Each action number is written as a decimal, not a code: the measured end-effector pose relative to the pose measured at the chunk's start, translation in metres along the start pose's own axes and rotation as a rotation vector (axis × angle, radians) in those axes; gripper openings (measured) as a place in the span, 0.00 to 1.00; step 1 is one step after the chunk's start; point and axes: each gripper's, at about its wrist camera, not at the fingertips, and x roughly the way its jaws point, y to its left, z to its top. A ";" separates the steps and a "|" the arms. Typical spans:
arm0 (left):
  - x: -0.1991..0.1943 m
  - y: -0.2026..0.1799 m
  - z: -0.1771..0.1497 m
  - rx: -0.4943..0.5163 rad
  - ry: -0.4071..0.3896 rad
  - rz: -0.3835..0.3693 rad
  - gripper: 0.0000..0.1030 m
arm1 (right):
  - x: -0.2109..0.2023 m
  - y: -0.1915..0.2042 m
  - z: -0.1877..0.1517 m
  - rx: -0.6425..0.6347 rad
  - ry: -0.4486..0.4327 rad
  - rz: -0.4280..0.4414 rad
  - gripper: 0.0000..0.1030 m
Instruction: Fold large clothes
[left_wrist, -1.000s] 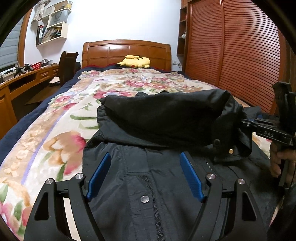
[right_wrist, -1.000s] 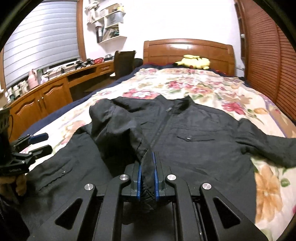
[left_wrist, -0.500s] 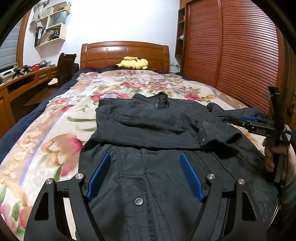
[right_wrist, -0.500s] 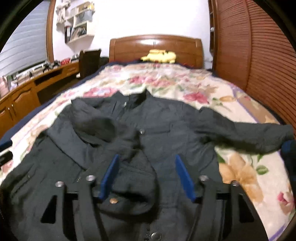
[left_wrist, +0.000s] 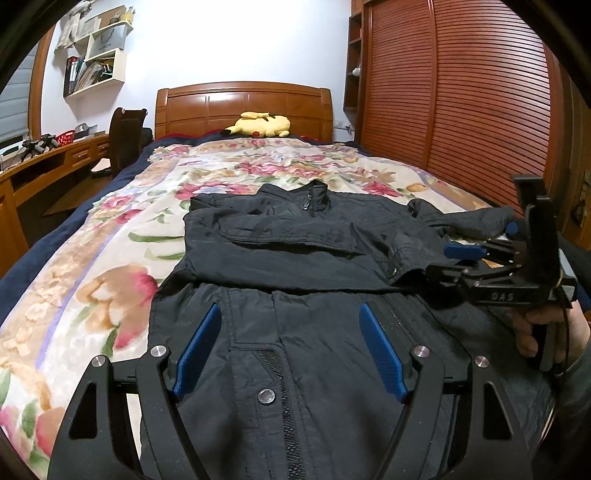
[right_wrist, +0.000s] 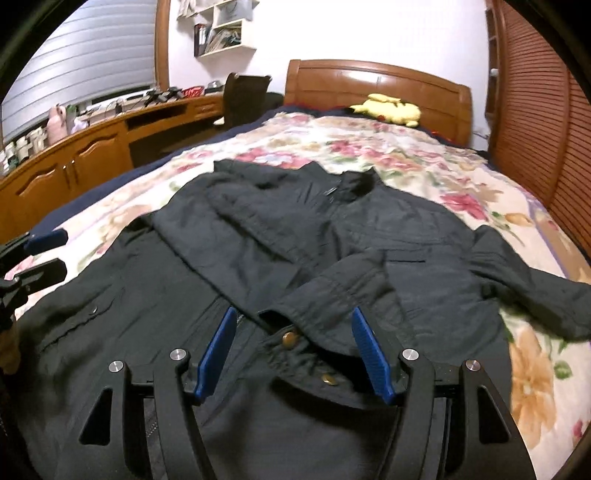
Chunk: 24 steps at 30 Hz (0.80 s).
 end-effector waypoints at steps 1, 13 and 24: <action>0.000 -0.001 0.000 0.001 -0.001 -0.005 0.76 | 0.001 0.000 -0.001 0.003 0.009 -0.003 0.65; -0.002 -0.004 0.003 0.008 -0.011 -0.032 0.76 | 0.054 -0.006 0.035 -0.149 0.221 -0.100 0.42; 0.000 -0.005 0.006 -0.005 -0.014 -0.098 0.76 | 0.034 -0.066 0.057 0.035 0.143 -0.242 0.08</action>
